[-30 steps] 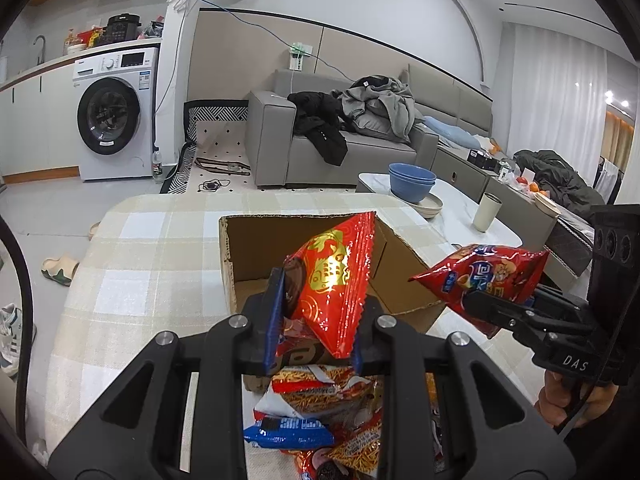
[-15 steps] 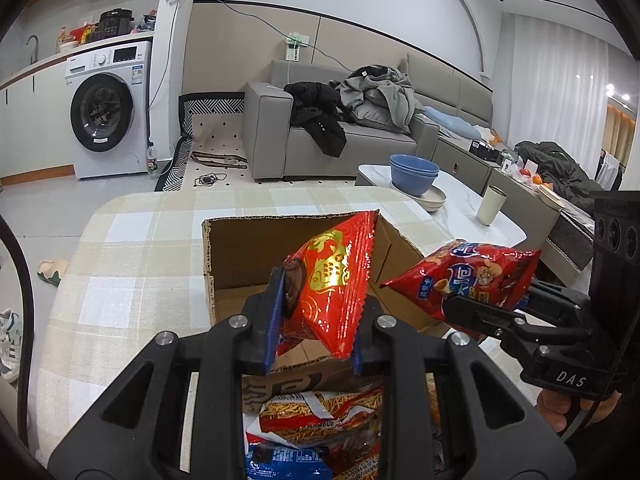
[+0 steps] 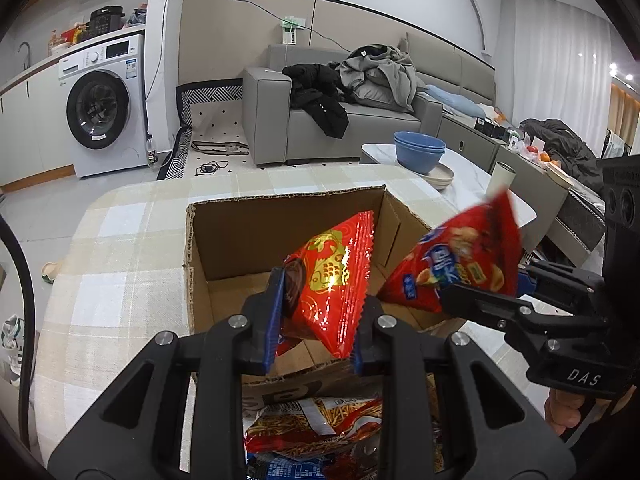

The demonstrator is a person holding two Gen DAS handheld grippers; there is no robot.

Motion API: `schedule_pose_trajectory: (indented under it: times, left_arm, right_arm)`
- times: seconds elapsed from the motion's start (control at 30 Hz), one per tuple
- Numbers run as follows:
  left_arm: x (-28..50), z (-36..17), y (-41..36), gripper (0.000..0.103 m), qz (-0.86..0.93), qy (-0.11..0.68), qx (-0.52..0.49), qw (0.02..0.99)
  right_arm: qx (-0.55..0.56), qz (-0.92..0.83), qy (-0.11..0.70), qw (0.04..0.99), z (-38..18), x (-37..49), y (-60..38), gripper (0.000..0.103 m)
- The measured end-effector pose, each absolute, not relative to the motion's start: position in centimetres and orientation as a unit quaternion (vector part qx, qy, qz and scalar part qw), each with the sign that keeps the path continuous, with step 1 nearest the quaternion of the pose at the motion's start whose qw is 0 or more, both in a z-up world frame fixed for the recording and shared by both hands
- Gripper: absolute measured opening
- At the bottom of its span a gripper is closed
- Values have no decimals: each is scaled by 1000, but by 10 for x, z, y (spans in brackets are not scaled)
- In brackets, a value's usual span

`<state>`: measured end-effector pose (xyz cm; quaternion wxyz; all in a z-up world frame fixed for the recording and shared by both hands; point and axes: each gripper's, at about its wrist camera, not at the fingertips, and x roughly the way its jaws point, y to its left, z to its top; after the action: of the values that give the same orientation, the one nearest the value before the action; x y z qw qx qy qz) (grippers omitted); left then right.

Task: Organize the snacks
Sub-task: 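Carry both red bags over the cardboard box and open both tools to drop them, then withdraw both open tools from the box back toward the snack pile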

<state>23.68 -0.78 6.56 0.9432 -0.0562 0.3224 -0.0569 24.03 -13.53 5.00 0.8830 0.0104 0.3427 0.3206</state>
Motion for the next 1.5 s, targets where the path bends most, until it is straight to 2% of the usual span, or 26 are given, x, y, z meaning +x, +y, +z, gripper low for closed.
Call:
schedule_pose_trajectory:
  times: [0.1, 0.13, 0.17, 0.2, 0.23, 0.27, 0.3, 0.37, 0.43, 0.47, 0.77, 1.5]
  left_arm:
    - [238, 64, -8, 25, -51, 327, -51, 942]
    - [238, 65, -7, 28, -49, 328, -50, 942]
    - [237, 66, -6, 39, -50, 328, -54, 942]
    - [236, 67, -4, 55, -51, 329, -60, 941]
    - [235, 69, -1, 64, -49, 328, -68, 941]
    - [231, 71, 2, 78, -48, 324, -74, 942]
    - [226, 73, 4, 83, -47, 317, -80, 944]
    - [218, 76, 8, 86, -49, 310, -85, 946]
    - [212, 79, 12, 96, -44, 310, -86, 946]
    - [205, 81, 11, 101, -41, 306, -86, 947]
    - [148, 86, 22, 102, -26, 298, -75, 951]
    - [46, 48, 11, 102, -21, 329, -64, 942]
  right_arm:
    - [12, 327, 333, 884, 53, 236, -136, 37]
    - [12, 327, 328, 886, 55, 234, -138, 42]
    - [12, 324, 325, 888, 57, 231, -139, 49]
    - [10, 316, 321, 893, 60, 228, -142, 51]
    - [11, 314, 319, 894, 62, 226, -144, 54]
    - [14, 313, 318, 895, 65, 224, -147, 60]
    - [16, 312, 317, 896, 66, 223, -150, 66]
    - [29, 306, 311, 899, 71, 217, -160, 90]
    - [37, 300, 311, 901, 73, 211, -168, 99]
    - [39, 297, 311, 902, 74, 209, -172, 100]
    - [31, 287, 314, 904, 75, 177, -190, 102]
    - [22, 284, 357, 890, 44, 117, -199, 102]
